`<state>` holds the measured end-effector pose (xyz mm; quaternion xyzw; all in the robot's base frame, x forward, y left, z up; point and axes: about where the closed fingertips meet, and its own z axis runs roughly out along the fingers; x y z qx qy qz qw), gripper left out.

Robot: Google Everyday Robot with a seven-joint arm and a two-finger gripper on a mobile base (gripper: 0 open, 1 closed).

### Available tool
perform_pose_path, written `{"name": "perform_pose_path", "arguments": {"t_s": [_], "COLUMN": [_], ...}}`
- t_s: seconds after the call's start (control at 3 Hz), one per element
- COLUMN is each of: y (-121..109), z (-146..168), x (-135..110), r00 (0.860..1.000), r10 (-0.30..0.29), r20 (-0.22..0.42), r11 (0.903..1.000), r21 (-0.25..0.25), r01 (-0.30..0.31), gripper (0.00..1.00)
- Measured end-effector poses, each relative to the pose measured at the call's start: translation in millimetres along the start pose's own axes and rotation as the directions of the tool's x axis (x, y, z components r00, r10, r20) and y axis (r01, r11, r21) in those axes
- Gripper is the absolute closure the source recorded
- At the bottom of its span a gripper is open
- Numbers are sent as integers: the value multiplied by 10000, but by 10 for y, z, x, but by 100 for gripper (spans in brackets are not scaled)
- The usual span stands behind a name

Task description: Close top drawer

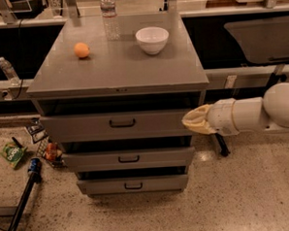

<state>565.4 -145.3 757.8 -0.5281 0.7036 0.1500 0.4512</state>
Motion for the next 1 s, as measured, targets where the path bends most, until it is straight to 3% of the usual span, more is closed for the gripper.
{"name": "perform_pose_path", "arguments": {"t_s": [0.33,0.67,1.0], "y": [-181,-322,-300], "z": [-297,-622,-656], "x": [-288,-512,-577], "r00": [9894,9597,9555], "r10": [77,-265,-469], "r20": [1449,2799,2914], "r11": [9991,9909,9898], "r21": [405,1343,1421], "r01": [-137,-118,53], "gripper": [100,100,82]}}
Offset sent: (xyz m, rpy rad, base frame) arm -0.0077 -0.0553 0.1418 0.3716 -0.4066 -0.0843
